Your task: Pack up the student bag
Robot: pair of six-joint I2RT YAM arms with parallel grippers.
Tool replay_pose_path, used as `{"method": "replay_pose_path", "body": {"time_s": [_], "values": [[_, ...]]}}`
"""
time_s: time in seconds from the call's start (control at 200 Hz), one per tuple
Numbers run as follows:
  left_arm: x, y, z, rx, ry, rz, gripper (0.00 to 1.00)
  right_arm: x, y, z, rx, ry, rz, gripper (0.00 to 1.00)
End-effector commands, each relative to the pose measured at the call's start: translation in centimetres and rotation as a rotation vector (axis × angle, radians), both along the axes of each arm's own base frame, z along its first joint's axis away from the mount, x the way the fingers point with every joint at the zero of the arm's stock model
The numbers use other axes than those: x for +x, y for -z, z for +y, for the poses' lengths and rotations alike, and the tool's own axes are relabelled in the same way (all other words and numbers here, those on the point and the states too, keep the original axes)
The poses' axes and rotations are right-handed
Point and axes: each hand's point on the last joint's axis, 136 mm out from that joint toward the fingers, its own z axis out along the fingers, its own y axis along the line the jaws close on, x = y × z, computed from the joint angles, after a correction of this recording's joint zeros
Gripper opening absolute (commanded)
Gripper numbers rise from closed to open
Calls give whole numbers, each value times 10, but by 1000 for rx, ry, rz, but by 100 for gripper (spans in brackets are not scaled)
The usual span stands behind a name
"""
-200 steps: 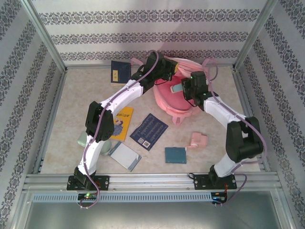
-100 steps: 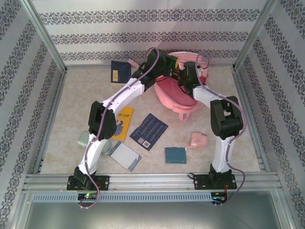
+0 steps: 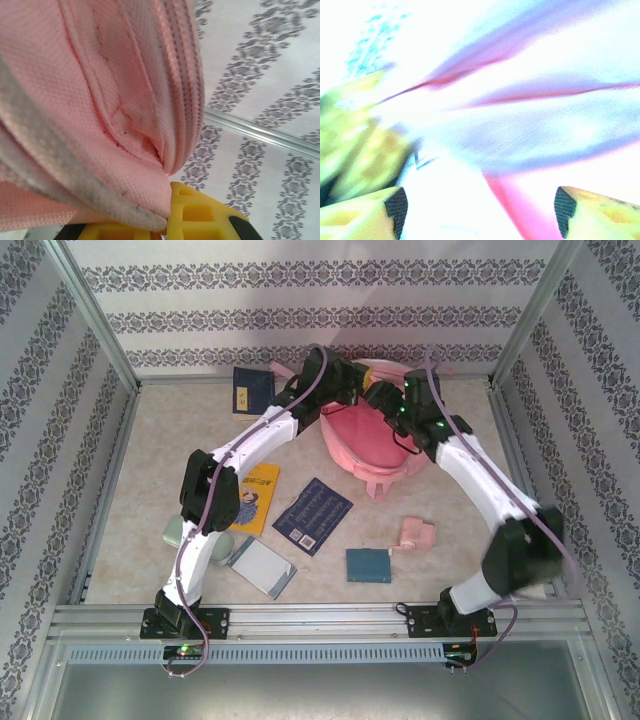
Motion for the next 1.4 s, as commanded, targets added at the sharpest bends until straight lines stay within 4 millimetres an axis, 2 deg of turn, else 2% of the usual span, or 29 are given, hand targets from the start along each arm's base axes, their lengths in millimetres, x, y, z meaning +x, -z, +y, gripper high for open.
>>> {"method": "replay_pose_path", "body": {"time_s": [0.0, 0.08, 0.225, 0.29, 0.34, 0.42, 0.55, 0.759, 1.109, 1.394], "values": [[-16, -21, -6, -67, 70, -51, 0, -81, 35, -28, -341, -137, 162, 76], [-20, -15, -5, -72, 73, -48, 0, -119, 45, -39, -448, -192, 223, 77], [-23, -10, -4, -63, 84, -44, 0, -178, 78, -61, -441, -197, 435, 80], [-23, -13, -5, -70, 83, -50, 0, -197, 97, -63, -418, -227, 524, 85], [-22, -16, -5, -72, 83, -53, 0, -211, 115, -65, -409, -241, 600, 92], [-23, -19, -5, -72, 87, -57, 0, -223, 137, -75, -426, -226, 695, 97], [-24, -19, -7, -69, 97, -52, 0, -230, 157, -89, -445, -177, 764, 98], [-24, -17, -6, -66, 104, -38, 0, -240, 187, -92, -425, -190, 850, 98], [-26, -11, -4, -67, 109, -21, 0, -236, 204, -92, -434, -198, 897, 98], [-26, -5, -3, -67, 108, -6, 0, -225, 216, -86, -424, -237, 914, 98]]}}
